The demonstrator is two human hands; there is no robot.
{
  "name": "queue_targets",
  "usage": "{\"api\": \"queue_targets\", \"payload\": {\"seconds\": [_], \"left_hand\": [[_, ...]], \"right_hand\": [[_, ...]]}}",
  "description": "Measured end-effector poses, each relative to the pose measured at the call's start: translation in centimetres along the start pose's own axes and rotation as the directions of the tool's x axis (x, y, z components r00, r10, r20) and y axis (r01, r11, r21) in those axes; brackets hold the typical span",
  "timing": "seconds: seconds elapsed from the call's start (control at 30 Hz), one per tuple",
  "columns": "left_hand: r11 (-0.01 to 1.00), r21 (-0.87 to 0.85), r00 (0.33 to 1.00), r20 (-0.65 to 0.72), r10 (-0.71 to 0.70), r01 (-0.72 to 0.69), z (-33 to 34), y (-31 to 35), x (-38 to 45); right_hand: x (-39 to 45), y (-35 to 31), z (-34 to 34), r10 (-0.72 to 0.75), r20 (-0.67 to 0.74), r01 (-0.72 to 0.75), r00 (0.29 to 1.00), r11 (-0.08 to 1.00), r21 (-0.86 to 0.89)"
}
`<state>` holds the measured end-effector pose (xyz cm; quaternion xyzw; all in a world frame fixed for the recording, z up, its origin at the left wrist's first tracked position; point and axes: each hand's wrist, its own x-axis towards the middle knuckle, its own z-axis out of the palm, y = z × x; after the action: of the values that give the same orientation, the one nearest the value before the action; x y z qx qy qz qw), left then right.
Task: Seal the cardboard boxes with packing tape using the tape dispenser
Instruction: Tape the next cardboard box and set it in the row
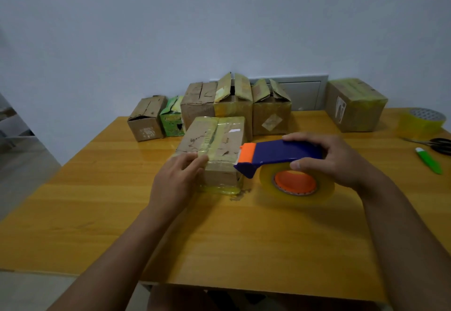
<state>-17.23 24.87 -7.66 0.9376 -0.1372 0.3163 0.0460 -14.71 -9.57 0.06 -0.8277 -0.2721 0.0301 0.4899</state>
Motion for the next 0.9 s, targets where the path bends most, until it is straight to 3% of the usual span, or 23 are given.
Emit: {"api": "queue_targets", "payload": {"seconds": [0.27,0.43,0.6,0.9], "left_hand": [[0.988,0.145,0.994,0.087,-0.058,0.045,-1.1,3.4,0.3],[0.983,0.061,0.984,0.041,0.172,-0.174,-0.3,6.3,1.2],[0.994,-0.005,0.993,-0.046,0.109,-0.109,0.3,5.9,2.0],[0.997,-0.020,0.996,-0.055,0.073,-0.074,0.3,6.0,2.2]], "right_hand": [[-0.3,2.6,1.6,0.030,-0.021,-0.029,0.999,0.997,0.066],[-0.3,3.4,2.6,0.017,-0.072,-0.005,0.997,0.988,0.157],[-0.8,3.9,2.4,0.014,-0.102,0.004,0.995,0.984,0.179],[-2.0,4.3,0.6,0.025,-0.086,-0.011,0.996,0.987,0.161]]}}
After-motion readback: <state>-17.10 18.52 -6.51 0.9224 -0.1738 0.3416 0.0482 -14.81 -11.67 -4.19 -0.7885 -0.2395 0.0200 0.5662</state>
